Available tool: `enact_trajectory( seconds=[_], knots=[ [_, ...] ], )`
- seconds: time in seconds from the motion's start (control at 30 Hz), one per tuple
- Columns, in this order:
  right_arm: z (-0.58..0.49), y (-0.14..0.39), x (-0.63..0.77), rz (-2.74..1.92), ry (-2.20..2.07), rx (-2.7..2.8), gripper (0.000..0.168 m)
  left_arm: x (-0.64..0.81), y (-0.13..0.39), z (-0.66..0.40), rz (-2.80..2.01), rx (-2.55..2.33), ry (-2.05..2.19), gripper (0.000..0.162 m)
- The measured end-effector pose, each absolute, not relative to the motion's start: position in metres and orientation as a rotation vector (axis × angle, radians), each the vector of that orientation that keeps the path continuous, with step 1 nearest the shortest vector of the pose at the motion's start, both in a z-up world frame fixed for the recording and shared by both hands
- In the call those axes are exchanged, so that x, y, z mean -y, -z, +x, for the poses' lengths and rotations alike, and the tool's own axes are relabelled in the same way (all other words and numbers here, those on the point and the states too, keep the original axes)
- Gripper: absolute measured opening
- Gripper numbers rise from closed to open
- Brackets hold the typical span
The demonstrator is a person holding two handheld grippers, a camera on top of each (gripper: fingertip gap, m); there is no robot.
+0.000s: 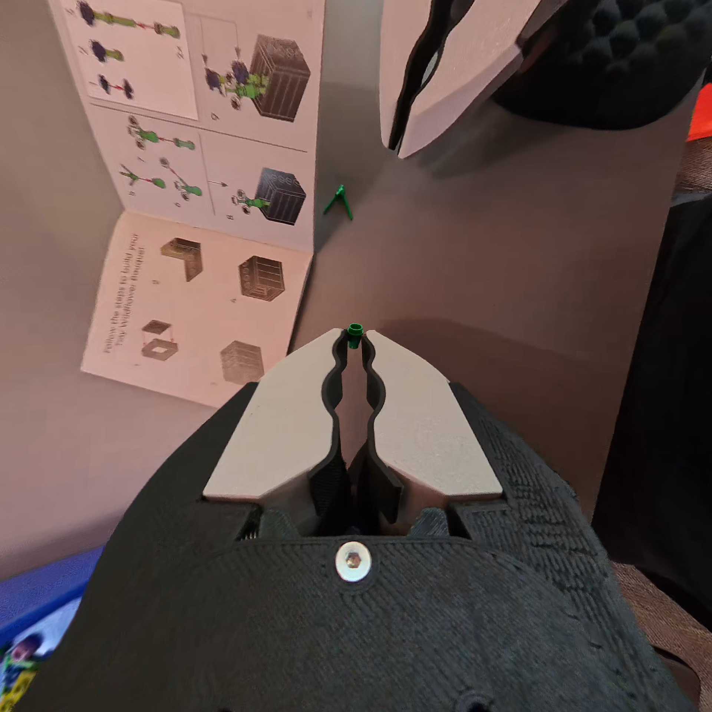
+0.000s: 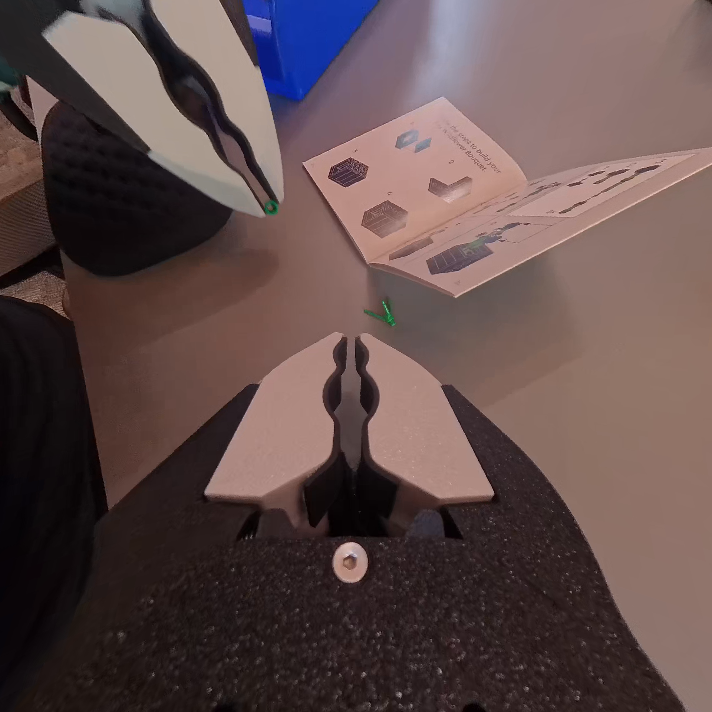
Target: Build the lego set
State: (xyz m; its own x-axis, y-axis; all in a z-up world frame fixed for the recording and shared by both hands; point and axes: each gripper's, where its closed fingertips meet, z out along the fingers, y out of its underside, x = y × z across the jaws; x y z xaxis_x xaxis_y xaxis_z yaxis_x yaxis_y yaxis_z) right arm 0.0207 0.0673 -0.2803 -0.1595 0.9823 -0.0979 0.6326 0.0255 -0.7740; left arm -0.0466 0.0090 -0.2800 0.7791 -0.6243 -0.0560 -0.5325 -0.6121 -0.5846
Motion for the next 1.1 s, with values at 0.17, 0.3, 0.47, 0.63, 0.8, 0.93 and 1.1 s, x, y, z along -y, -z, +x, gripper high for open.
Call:
enact_trajectory(
  seconds=[0.17, 0.3, 0.47, 0.63, 0.8, 0.93, 1.1],
  knots=[
    [0.022, 0.282, -0.066, -1.647, -0.988, 1.831, 0.005, -0.012, 0.297, -0.041, -2.433, -0.898, 0.268, 0.007],
    [0.022, 0.283, -0.067, -1.654, -0.988, 1.827, 0.006, -0.013, 0.3, -0.037, -2.447, -0.92, 0.295, 0.007],
    [0.022, 0.283, -0.067, -1.655, -0.992, 1.832, 0.006, -0.011, 0.305, -0.035, -2.471, -0.921, 0.324, 0.007],
    [0.022, 0.284, -0.067, -1.659, -0.983, 1.839, 0.007, -0.006, 0.309, -0.033, -2.486, -0.946, 0.353, 0.015],
    [0.022, 0.285, -0.066, -1.664, -0.972, 1.847, 0.007, -0.005, 0.307, -0.031, -2.472, -0.938, 0.382, 0.025],
    [0.018, 0.281, -0.067, -1.607, -0.964, 1.851, 0.009, -0.018, 0.286, -0.03, -2.278, -0.853, 0.429, 0.031],
    [0.003, 0.278, -0.072, -1.47, -0.854, 1.87, 0.015, -0.026, 0.241, -0.021, -1.871, -0.698, 0.65, 0.031]
  ],
)
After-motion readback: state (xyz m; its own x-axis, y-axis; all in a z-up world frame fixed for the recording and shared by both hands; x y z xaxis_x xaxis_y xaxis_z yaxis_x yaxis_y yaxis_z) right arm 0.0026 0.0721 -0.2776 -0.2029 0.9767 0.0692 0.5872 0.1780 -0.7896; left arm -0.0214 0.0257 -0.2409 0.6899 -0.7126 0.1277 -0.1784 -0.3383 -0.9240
